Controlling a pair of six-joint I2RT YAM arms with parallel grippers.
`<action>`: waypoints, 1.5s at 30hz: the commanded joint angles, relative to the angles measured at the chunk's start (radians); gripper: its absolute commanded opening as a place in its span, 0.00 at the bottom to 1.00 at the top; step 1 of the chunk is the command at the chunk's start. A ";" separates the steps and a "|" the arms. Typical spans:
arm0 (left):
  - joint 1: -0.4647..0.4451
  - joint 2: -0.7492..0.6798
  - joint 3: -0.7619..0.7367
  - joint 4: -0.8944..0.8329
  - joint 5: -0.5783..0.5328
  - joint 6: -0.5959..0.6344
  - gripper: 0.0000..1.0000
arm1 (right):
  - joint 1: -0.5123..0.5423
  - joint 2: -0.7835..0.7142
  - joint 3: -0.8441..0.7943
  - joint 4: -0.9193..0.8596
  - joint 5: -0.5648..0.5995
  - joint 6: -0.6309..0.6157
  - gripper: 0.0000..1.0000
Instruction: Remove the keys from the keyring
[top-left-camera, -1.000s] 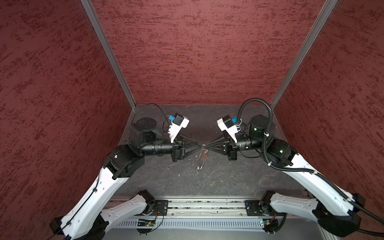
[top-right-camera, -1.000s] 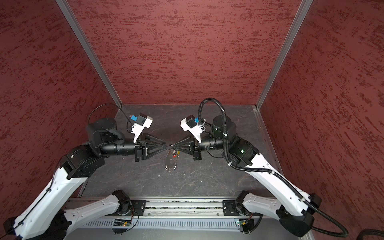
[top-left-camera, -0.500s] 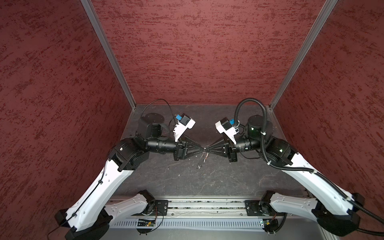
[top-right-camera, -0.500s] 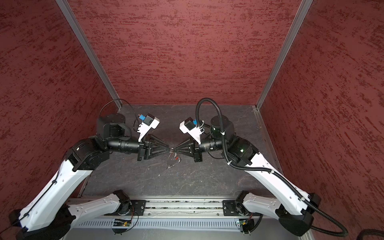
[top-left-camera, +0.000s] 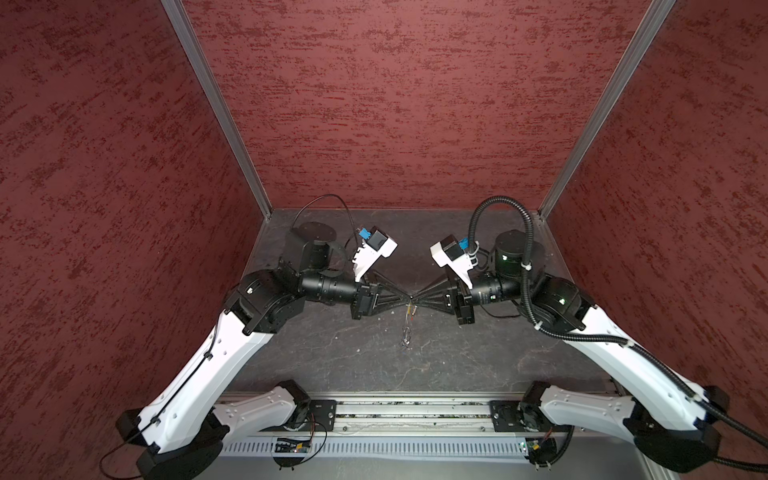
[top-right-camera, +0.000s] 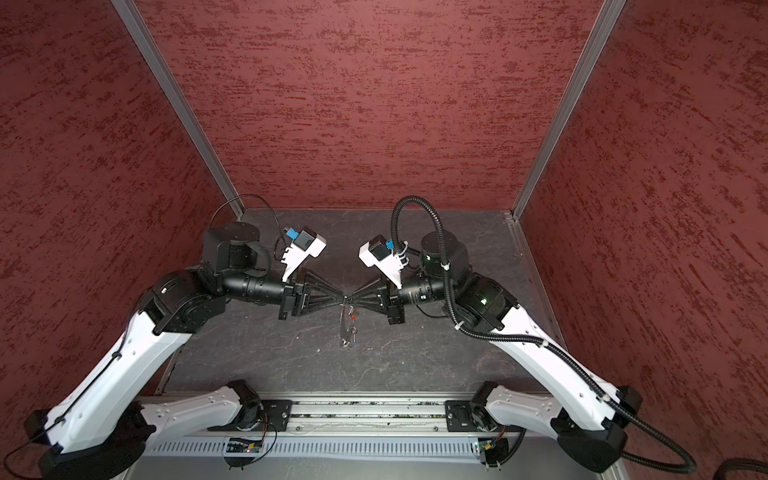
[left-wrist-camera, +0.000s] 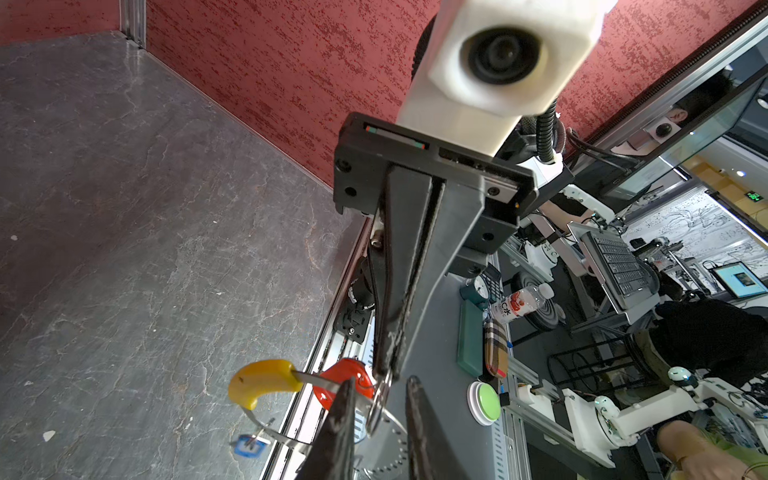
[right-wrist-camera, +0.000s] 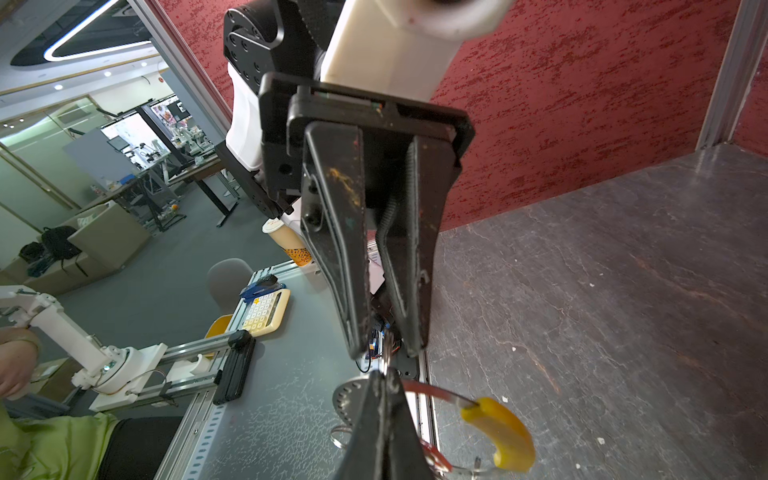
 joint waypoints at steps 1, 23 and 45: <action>-0.008 0.003 0.022 -0.012 0.031 0.021 0.23 | -0.006 -0.021 0.031 0.013 0.006 -0.026 0.00; -0.039 0.027 0.055 -0.020 0.002 0.010 0.00 | -0.006 -0.025 0.007 0.022 0.018 -0.017 0.00; -0.018 0.004 0.002 0.061 0.059 -0.076 0.00 | -0.007 -0.121 -0.065 0.045 0.148 -0.031 0.45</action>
